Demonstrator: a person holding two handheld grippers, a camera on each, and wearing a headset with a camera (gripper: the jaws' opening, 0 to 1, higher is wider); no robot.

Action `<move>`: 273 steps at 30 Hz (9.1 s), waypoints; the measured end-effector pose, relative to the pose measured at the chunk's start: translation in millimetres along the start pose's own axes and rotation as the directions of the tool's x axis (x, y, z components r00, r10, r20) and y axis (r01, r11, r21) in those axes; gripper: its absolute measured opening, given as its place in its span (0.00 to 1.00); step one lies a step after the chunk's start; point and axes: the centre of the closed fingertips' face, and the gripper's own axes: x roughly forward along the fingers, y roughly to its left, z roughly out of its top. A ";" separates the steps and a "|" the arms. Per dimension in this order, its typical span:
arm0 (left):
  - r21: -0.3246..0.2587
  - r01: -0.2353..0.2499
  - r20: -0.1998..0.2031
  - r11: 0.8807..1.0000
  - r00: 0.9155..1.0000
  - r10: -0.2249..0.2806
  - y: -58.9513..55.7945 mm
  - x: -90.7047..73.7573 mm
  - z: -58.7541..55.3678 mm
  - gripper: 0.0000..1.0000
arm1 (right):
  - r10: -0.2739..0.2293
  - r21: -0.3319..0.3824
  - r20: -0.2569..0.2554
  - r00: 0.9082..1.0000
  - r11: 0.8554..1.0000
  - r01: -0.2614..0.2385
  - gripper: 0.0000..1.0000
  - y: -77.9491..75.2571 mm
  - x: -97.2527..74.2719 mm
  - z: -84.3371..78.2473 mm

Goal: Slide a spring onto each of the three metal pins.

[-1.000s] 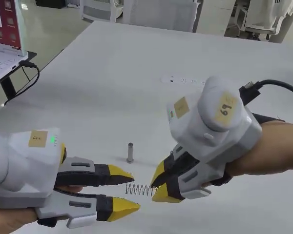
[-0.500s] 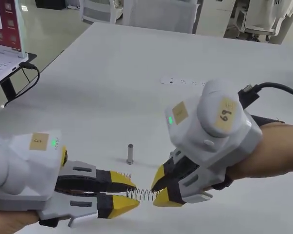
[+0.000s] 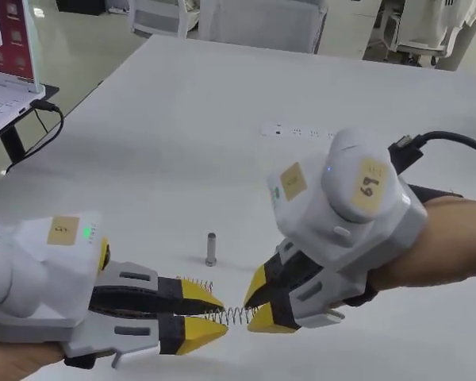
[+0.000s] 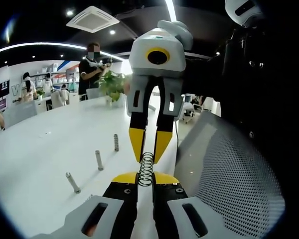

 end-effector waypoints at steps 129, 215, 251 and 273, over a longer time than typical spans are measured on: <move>-0.157 -0.156 -0.005 0.975 0.988 0.157 19.8 -21.8 -16.9 0.51 | -0.180 0.101 -0.126 0.976 0.976 0.193 0.08 -88.1 -58.7 -48.2; -0.169 -0.174 -0.015 0.970 0.985 0.174 22.8 -26.7 -19.8 0.50 | -0.089 0.151 -0.292 0.952 0.979 0.138 0.09 -123.6 34.1 -103.5; -0.184 -0.186 -0.057 0.965 0.982 0.178 45.3 -29.4 -39.5 0.49 | -0.156 0.227 -0.186 0.970 0.954 0.197 0.19 -104.6 14.6 -105.7; -0.170 -0.158 -0.122 0.973 0.983 0.139 79.9 -14.9 -64.0 0.48 | -0.234 0.331 -0.128 0.964 0.906 0.265 0.18 -81.8 -2.0 -106.5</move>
